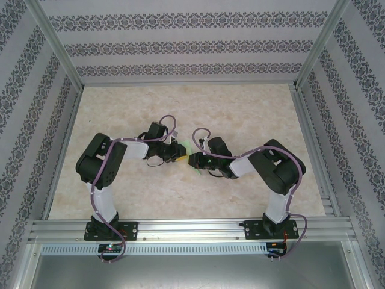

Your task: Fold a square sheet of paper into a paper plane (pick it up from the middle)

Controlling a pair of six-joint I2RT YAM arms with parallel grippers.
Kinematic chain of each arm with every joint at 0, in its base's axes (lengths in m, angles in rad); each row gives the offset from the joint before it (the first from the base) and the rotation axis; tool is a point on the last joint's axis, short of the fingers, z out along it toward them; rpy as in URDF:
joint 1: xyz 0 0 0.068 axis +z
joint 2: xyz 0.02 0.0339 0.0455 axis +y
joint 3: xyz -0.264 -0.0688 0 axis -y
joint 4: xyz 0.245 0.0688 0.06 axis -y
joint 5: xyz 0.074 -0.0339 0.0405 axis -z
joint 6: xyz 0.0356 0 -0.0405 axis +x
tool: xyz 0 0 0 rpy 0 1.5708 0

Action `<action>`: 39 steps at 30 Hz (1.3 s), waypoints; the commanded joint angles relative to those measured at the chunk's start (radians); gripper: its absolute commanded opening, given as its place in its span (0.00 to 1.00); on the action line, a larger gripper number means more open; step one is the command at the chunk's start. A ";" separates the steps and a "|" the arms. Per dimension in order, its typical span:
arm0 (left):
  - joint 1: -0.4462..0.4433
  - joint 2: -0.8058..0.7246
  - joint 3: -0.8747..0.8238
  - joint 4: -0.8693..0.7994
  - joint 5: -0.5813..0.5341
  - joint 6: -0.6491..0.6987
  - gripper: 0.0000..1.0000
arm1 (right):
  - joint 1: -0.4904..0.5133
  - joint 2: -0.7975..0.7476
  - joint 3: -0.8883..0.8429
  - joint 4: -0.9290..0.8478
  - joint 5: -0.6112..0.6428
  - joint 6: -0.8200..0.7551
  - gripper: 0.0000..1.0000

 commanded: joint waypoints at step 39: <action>-0.041 -0.030 0.036 -0.013 0.043 0.033 0.23 | -0.004 -0.029 0.029 -0.350 0.026 0.011 0.11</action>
